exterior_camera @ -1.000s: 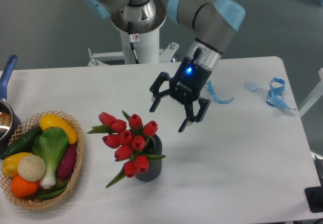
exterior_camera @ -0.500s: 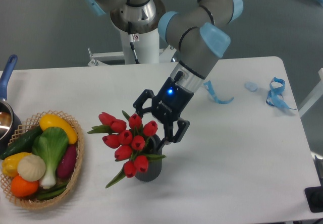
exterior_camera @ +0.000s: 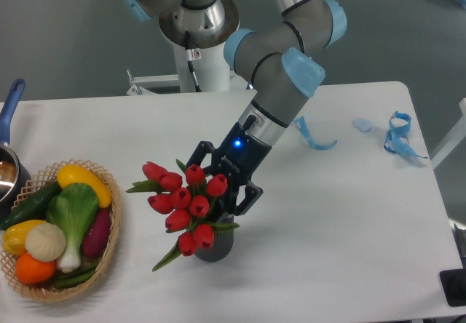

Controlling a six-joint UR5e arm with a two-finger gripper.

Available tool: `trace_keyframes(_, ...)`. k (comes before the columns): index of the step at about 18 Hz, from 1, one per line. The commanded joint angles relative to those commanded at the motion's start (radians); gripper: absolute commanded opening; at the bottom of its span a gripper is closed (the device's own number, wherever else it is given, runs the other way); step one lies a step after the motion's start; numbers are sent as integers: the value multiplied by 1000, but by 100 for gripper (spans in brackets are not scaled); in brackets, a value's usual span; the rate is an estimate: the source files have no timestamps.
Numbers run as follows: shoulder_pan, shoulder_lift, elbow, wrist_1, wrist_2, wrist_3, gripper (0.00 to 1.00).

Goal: Pick up the flowers from the vase
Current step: 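Lower the gripper onto the tulip stems and close around them, then lift the gripped tulip bunch up out of the grey vase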

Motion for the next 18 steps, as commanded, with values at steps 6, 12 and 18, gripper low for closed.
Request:
trace_keyframes(6, 0, 2, 11, -2, -14, -2, 24)
trace_keyframes(12, 5, 14, 15, -2, -17, -29, 22)
trace_keyframes(18, 5, 63, 81, -3, -81, -201, 22)
